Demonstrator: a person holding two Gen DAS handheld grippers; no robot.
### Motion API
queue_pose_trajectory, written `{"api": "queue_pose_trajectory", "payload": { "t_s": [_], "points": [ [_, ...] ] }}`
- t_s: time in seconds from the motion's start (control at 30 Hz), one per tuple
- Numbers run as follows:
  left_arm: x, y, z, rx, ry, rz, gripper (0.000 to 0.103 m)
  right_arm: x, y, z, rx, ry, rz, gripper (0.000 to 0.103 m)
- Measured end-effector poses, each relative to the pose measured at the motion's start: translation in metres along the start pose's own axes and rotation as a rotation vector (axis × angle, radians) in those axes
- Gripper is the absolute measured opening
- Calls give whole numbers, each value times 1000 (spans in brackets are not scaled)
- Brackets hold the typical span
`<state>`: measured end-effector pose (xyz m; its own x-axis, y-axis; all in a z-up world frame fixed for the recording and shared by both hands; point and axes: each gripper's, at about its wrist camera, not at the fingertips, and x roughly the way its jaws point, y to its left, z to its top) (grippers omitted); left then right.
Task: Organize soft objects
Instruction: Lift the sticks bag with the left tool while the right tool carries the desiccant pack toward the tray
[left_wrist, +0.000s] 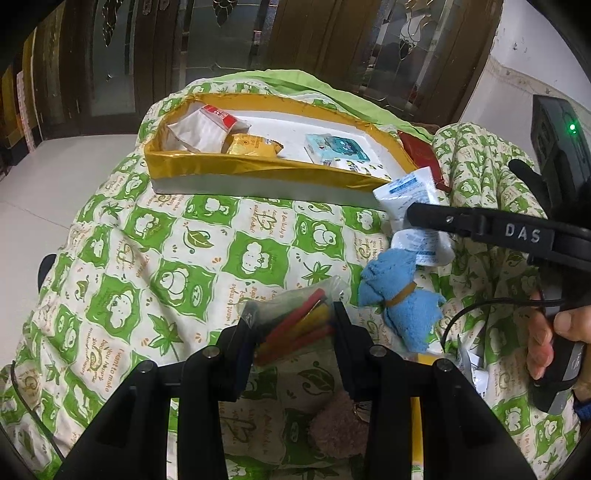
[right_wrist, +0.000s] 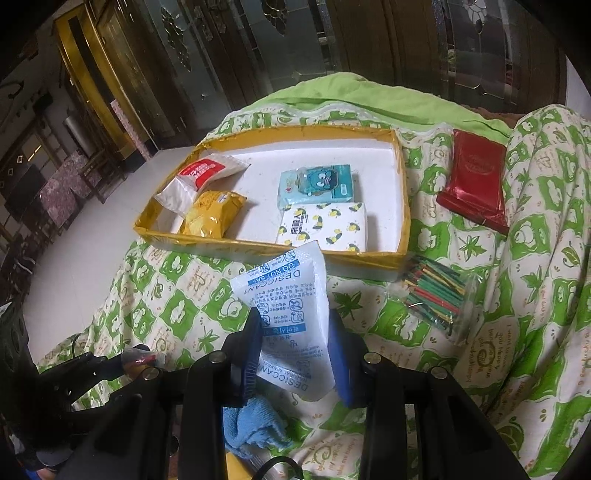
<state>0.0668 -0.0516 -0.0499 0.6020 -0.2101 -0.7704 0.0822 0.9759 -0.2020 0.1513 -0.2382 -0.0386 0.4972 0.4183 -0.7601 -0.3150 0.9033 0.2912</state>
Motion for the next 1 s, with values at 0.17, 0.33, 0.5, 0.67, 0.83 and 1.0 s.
{"api": "queue_pose_trajectory", "payload": {
  "t_s": [0.17, 0.33, 0.5, 0.67, 0.83, 1.0],
  "points": [
    [-1, -1, 3, 15, -1, 25, 38, -10, -6, 3, 21, -33, -1, 37],
    [-4, -3, 7, 29, -7, 42, 38, -18, -16, 8, 54, -61, -4, 37],
    [-6, -3, 13, 31, -12, 45, 38, -26, -28, 13, 91, -92, -11, 37],
    [-7, -6, 16, 38, -16, 42, 38, -29, -36, 13, 133, -93, 35, 37],
    [-7, -6, 15, 39, -16, 39, 38, -32, -34, 14, 156, -101, 188, 37],
    [-7, -5, 15, 38, -15, 37, 38, -31, -5, 11, -51, -116, -126, 37]
  ]
}}
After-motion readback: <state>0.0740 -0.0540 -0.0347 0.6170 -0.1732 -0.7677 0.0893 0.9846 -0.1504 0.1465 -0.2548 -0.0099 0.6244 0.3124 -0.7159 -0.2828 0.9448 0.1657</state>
